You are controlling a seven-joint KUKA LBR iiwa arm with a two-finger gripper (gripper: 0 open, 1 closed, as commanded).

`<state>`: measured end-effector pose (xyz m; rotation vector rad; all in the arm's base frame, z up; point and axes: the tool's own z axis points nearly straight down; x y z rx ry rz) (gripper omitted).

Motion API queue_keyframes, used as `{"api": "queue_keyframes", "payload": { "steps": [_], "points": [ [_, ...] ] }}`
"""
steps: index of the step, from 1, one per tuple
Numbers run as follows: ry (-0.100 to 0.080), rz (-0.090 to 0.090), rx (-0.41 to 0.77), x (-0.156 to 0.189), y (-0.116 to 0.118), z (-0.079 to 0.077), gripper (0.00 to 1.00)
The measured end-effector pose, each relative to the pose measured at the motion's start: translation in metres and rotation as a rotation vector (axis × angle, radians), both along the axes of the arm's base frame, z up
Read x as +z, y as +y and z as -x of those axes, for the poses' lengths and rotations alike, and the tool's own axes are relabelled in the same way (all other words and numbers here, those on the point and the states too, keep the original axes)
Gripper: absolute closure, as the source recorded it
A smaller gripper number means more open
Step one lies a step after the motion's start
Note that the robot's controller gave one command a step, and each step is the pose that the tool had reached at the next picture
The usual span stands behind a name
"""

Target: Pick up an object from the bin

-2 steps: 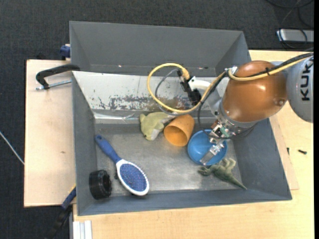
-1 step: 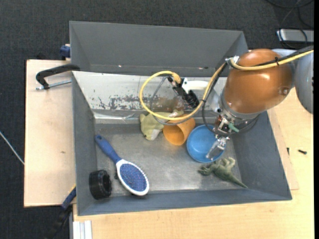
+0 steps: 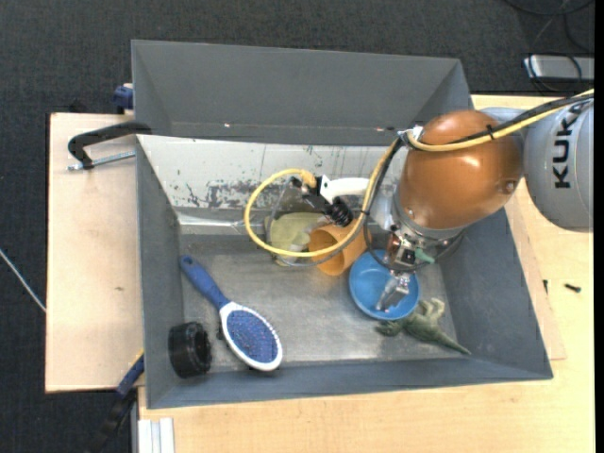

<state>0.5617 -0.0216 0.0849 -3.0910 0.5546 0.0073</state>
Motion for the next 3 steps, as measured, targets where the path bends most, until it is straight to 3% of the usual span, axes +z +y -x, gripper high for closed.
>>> {"api": "queue_keyframes", "payload": {
  "steps": [1, 2, 3],
  "points": [
    [-0.011, -0.001, -0.100, 0.054, 0.011, -0.026, 0.00],
    [0.000, 0.000, 0.055, 0.010, -0.003, -0.032, 0.00],
    [-0.003, 0.000, 0.133, -0.012, -0.016, -0.041, 0.00]
  ]
}}
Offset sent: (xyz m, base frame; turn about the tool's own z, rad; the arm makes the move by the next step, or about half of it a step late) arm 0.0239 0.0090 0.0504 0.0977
